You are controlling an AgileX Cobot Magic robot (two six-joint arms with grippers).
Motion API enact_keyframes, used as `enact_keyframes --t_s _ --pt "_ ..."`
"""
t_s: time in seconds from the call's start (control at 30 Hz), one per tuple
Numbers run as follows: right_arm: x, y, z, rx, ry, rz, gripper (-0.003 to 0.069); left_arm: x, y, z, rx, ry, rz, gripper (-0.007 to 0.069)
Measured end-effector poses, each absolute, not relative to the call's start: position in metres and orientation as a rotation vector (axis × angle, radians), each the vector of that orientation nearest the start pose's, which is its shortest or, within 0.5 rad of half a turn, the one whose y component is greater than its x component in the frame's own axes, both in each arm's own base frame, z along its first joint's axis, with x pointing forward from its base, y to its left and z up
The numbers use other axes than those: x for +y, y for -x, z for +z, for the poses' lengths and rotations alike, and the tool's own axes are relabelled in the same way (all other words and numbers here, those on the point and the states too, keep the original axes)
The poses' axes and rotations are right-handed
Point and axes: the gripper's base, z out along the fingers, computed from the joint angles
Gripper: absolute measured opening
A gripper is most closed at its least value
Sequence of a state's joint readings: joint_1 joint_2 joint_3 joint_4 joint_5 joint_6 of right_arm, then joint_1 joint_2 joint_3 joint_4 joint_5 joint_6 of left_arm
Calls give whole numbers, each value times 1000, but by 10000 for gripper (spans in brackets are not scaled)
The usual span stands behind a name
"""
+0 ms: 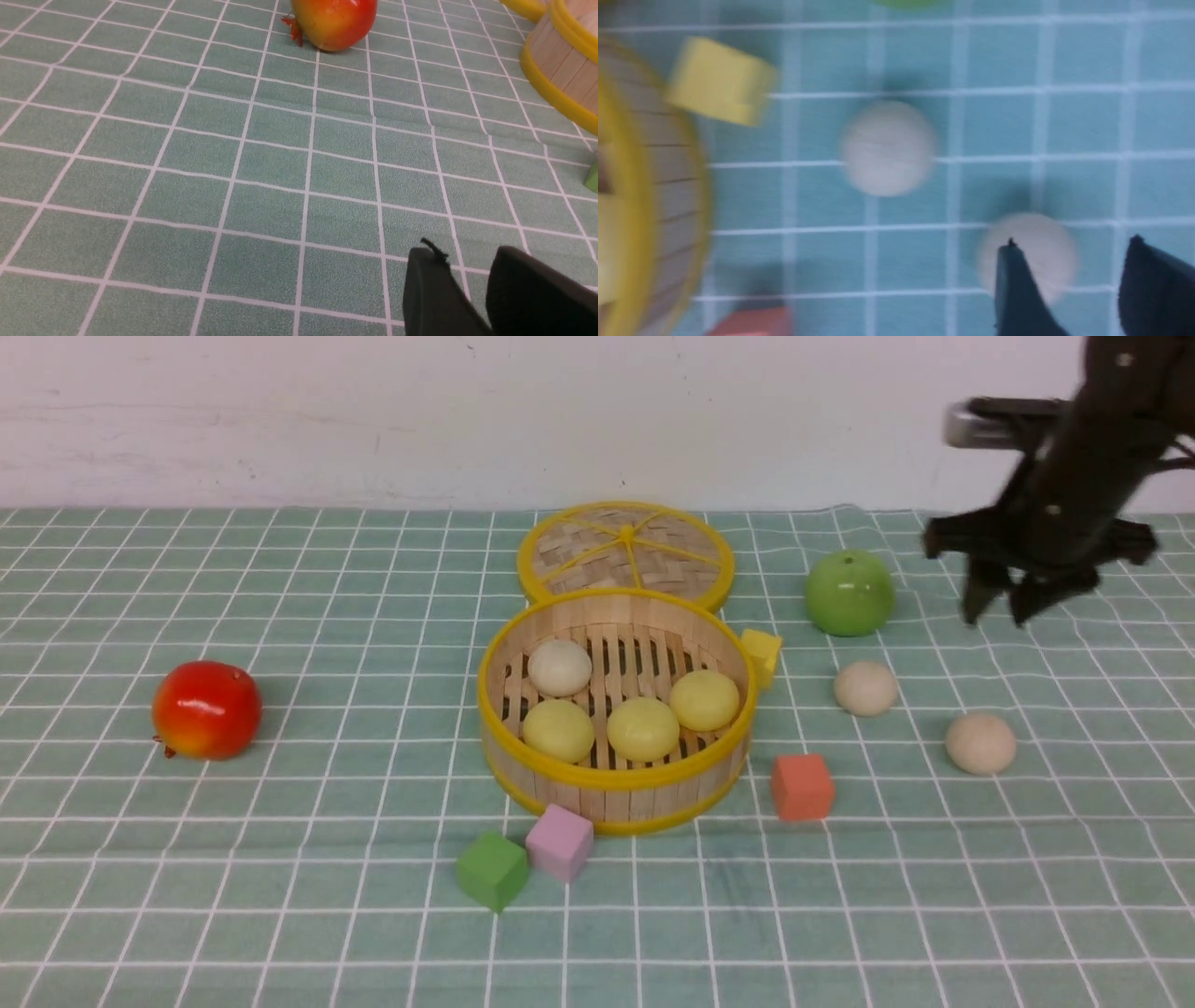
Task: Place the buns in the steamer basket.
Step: Use the right arm to grab a steamed stuffed bun
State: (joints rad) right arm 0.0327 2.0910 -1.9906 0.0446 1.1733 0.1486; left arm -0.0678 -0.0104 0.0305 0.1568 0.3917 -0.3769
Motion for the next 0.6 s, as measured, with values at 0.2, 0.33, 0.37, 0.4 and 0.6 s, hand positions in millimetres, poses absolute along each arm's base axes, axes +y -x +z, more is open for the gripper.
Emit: enact_keyframes --t_s 0.2,0.33,0.37,0.4,0.6 --pt "15 -453 261 2825 -202 126 211 2 -52 169 1883 196 -148 185" --pt "16 -449 240 2871 -211 129 211 2 -52 169 1883 196 -148 185" --pt "16 -448 236 2878 -213 128 213 2 -52 169 1883 196 -148 185" --pt "16 -447 232 2881 -214 128 213 2 -52 169 1883 196 -148 185" --pt "16 -445 217 2879 -222 133 221 2 -52 169 1883 196 -148 185"
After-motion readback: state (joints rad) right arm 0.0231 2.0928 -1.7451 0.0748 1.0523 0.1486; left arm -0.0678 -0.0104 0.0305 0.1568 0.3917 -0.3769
